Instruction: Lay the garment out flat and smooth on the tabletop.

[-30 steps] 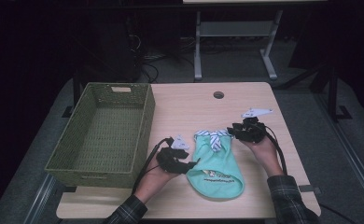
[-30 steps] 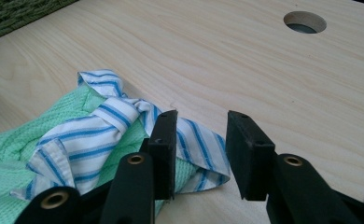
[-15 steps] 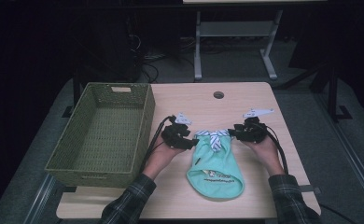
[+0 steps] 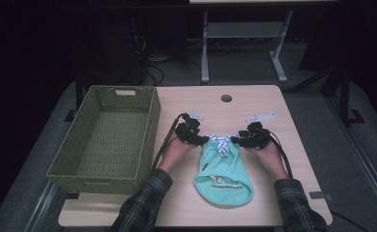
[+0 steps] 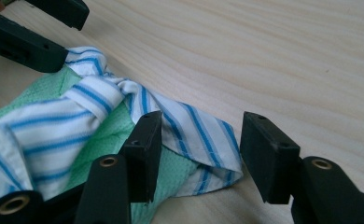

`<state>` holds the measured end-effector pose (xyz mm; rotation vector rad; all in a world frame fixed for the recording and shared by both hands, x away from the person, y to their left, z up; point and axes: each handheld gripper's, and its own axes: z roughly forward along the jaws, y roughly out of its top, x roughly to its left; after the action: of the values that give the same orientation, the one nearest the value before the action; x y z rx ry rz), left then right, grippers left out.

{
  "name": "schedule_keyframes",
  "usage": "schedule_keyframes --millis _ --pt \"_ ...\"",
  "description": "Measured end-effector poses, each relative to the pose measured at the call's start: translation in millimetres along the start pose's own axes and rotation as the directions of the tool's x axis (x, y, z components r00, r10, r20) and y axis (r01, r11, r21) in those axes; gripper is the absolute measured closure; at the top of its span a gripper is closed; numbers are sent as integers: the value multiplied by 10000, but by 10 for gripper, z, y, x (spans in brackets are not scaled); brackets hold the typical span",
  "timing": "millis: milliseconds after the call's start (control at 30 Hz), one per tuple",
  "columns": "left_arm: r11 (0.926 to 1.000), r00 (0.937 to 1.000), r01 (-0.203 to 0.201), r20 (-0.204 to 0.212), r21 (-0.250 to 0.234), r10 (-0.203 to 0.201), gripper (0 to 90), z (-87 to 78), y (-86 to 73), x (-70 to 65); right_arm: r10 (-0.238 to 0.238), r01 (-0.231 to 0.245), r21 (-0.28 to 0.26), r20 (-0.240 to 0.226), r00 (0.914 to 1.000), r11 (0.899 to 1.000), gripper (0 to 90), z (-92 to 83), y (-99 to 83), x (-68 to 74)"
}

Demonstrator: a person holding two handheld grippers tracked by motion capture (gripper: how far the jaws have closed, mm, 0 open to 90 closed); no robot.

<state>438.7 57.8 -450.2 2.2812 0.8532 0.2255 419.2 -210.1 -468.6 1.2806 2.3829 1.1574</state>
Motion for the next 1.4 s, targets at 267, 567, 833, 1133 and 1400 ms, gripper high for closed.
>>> schedule_keyframes --millis 267,567,833,1133,1400 --pt "9984 9992 -384 161 421 377 494 121 -30 20 -161 162 196 -39 9999 9997 553 50 -29 -21" --pt "9997 9964 -141 836 176 126 791 136 -44 62 -328 337 385 -235 9992 9987 805 37 -36 -13" --pt "9999 9968 -93 793 136 82 863 90 -39 64 -796 790 565 80 9968 9953 832 34 -9 48" --pt "9900 9984 -551 -196 -1299 530 864 -279 145 71 -1111 1132 -585 382 9931 9919 830 -197 258 155" --pt "9684 9889 -1247 -1060 -2162 1036 864 -538 293 14 -1495 1581 -1146 806 9855 9808 831 -346 472 208"
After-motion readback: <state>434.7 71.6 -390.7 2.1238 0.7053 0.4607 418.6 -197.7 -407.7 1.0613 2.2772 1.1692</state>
